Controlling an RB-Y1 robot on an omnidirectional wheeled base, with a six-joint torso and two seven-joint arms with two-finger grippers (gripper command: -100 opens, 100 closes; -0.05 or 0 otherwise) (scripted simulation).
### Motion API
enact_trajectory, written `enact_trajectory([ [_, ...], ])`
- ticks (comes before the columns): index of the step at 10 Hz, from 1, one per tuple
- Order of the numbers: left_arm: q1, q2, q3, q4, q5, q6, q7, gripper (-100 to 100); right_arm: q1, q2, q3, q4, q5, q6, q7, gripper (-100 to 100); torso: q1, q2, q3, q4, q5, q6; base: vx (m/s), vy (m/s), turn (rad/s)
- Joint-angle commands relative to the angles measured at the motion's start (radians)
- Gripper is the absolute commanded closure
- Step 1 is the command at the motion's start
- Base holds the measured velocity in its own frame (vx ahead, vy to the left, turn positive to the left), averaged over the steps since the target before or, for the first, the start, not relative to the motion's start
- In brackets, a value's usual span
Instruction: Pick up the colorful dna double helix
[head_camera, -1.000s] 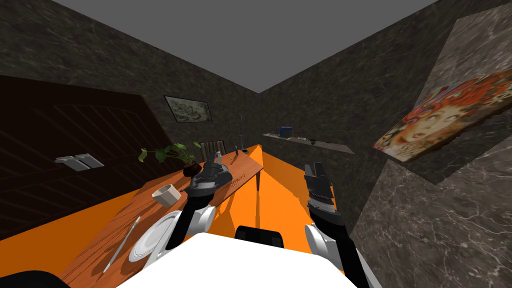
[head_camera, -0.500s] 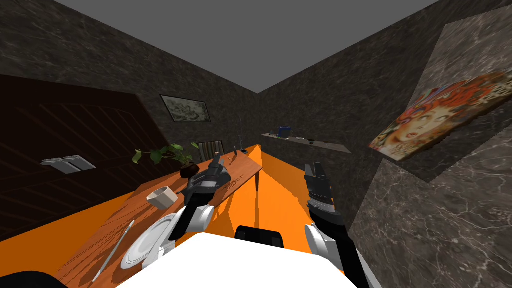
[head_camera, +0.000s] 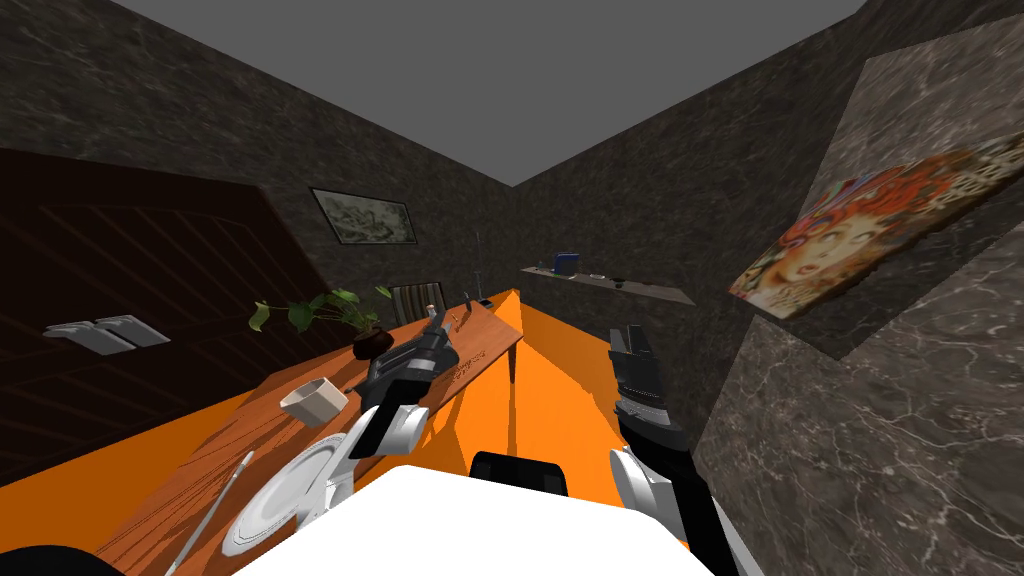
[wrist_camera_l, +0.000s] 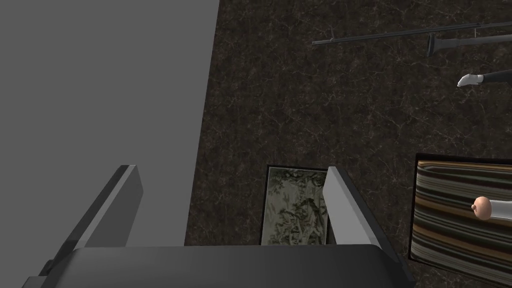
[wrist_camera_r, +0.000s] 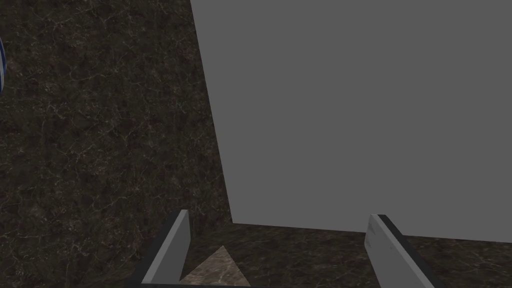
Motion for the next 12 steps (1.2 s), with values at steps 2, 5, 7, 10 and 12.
enact_trajectory([
  [2,-0.01,0.014,0.011,0.014,0.007,0.053,0.025,-100,0.0,0.0,0.0,0.0,0.0,0.0,0.0,0,0.0,0.0,0.0,0.0,0.0,0.0,0.013,-0.009,-0.035],
  [5,-0.038,0.03,0.03,0.059,0.017,0.137,0.069,-100,0.0,0.0,0.0,0.0,0.0,0.0,0.0,0,0.0,0.0,0.0,0.0,0.0,0.0,0.014,-0.011,-0.044],
  [7,-0.053,0.037,0.04,0.083,0.023,0.18,0.092,-100,0.0,0.0,0.0,0.0,0.0,0.0,0.0,0,0.0,0.0,0.0,0.0,0.0,0.0,0.017,-0.012,-0.04],
  [10,-0.068,0.045,0.05,0.108,0.029,0.238,0.114,-100,0.0,0.0,0.0,0.0,0.0,0.0,0.0,0,0.0,-0.001,0.0,0.0,0.0,0.0,0.019,-0.01,-0.041],
  [12,-0.084,0.052,0.06,0.134,0.036,0.287,0.137,-100,0.0,0.0,0.0,0.0,0.0,0.0,0.0,0,0.0,-0.001,0.0,0.0,0.0,0.0,0.019,-0.012,-0.04],
])
